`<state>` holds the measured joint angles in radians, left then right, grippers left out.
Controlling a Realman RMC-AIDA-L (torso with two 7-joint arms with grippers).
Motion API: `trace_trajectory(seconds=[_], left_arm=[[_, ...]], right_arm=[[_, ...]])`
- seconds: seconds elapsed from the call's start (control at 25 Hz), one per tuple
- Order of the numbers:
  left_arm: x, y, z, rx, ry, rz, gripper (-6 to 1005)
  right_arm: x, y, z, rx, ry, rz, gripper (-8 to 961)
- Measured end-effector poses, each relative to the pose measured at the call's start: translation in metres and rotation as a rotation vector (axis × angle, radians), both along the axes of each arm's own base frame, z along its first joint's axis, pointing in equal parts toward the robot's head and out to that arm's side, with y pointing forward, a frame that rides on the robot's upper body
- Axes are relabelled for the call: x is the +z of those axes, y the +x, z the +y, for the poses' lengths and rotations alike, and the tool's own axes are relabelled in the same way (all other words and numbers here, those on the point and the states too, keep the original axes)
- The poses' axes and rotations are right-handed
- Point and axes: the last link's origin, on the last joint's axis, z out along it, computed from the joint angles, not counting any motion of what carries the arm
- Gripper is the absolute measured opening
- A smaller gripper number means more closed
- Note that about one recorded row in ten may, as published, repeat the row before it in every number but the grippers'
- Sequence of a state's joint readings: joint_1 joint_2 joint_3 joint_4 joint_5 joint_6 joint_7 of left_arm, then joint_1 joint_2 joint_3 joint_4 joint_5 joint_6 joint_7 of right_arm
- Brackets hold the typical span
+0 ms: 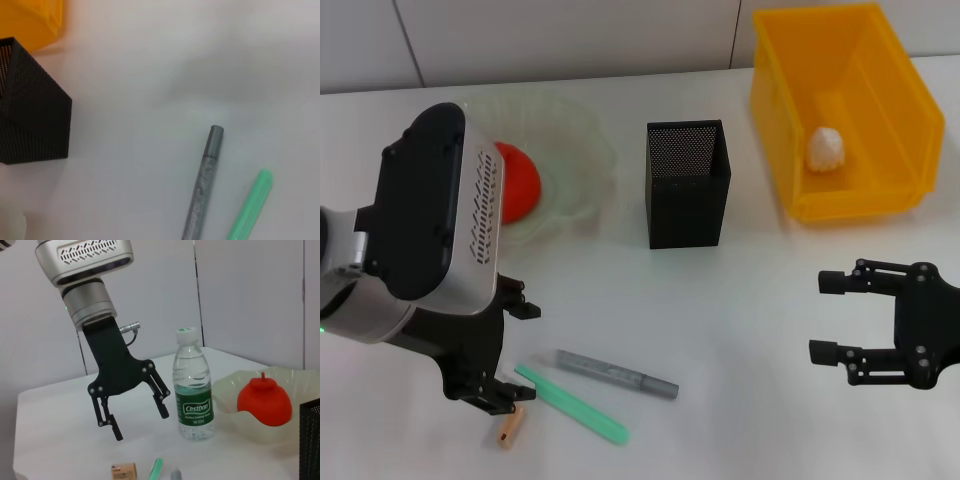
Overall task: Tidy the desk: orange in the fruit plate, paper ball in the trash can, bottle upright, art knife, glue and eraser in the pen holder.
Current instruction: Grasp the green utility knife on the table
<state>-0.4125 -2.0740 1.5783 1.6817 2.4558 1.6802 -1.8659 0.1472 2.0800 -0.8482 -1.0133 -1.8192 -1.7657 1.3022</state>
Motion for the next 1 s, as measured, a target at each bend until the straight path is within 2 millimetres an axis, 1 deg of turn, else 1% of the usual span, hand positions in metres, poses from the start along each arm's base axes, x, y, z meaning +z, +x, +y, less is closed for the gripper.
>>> trace_trajectory(seconds=[0.8, 1.0], left_arm=[[-0.013, 0.01, -0.001, -0.095, -0.03, 0.088, 799], [-0.024, 0.01, -0.003, -0.165, -0.046, 0.183, 798]], right_arm=[[-0.005, -0.001, 0.003, -0.01, -0.016, 0.022, 773], [-0.005, -0.001, 0.003, -0.011, -0.018, 0.024, 773]])
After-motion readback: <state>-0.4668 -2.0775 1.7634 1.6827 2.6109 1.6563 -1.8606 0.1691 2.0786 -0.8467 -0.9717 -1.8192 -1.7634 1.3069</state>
